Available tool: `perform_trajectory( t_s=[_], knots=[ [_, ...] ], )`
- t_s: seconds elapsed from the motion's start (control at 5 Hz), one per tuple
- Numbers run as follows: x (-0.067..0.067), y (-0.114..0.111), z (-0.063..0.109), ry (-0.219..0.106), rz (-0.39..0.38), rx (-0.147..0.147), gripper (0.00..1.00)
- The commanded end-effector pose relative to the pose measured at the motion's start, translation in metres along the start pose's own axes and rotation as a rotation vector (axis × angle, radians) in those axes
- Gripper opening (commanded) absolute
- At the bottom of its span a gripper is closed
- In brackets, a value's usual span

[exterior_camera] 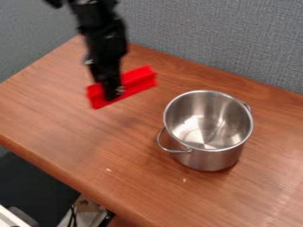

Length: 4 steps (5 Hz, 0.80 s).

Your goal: Move the red object from the metal pot to the table

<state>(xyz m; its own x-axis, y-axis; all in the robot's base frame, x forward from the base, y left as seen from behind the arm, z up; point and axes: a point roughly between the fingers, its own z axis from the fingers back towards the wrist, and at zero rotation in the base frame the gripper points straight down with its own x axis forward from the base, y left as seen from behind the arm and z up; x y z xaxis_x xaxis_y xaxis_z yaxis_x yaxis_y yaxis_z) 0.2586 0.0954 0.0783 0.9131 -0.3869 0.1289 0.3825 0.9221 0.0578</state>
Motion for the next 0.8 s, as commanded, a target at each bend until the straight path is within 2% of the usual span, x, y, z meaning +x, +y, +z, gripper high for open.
perform_trajectory(
  t_s=[0.0, 0.2, 0.4, 0.6],
  knots=[
    [0.012, -0.010, -0.003, -0.048, -0.121, 0.020, 1.00],
    [0.008, -0.005, -0.011, -0.090, -0.194, 0.030, 0.00],
    [-0.002, -0.007, -0.029, -0.128, -0.263, 0.012, 1.00],
    [0.006, -0.030, -0.002, -0.158, -0.282, 0.012, 0.00]
  ],
)
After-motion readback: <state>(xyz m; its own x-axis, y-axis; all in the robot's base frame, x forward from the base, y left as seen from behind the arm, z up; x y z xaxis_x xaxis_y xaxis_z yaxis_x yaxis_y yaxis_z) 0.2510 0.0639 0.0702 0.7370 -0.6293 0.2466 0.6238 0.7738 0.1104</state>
